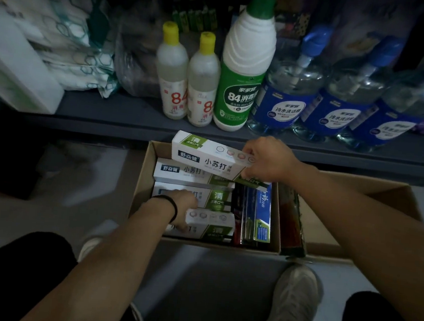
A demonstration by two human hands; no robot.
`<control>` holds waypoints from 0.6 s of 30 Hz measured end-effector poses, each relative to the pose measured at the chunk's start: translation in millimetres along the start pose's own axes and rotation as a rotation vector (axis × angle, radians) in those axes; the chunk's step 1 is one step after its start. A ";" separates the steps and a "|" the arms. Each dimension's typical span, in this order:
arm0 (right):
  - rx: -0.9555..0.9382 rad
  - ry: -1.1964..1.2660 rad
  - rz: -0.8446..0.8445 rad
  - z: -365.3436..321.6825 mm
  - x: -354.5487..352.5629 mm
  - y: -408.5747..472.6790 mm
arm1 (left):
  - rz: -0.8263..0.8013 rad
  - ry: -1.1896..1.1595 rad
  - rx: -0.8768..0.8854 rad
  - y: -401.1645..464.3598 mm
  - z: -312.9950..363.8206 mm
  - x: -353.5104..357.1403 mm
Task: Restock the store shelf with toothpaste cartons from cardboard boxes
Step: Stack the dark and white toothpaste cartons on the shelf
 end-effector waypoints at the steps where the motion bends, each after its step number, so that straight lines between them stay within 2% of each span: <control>1: -0.002 -0.001 0.004 -1.8 -3.7 -3.5 | 0.026 0.004 -0.008 -6.1 0.1 -6.4; 9: -0.023 -0.032 0.096 -23.0 -66.4 -57.6 | 0.257 0.078 0.005 -89.2 21.5 -88.1; 18: 0.000 -0.121 0.264 -37.6 -171.5 -135.9 | 0.504 0.234 0.021 -197.5 61.5 -171.1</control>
Point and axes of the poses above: each hand's wrist, its own y-axis towards the middle knuckle, its own x-axis out of the palm, z = x × y, the point moved 6 cm from there along y, towards the middle knuckle, and after that the axes turned 7 degrees about y, right-handed, at the moved point
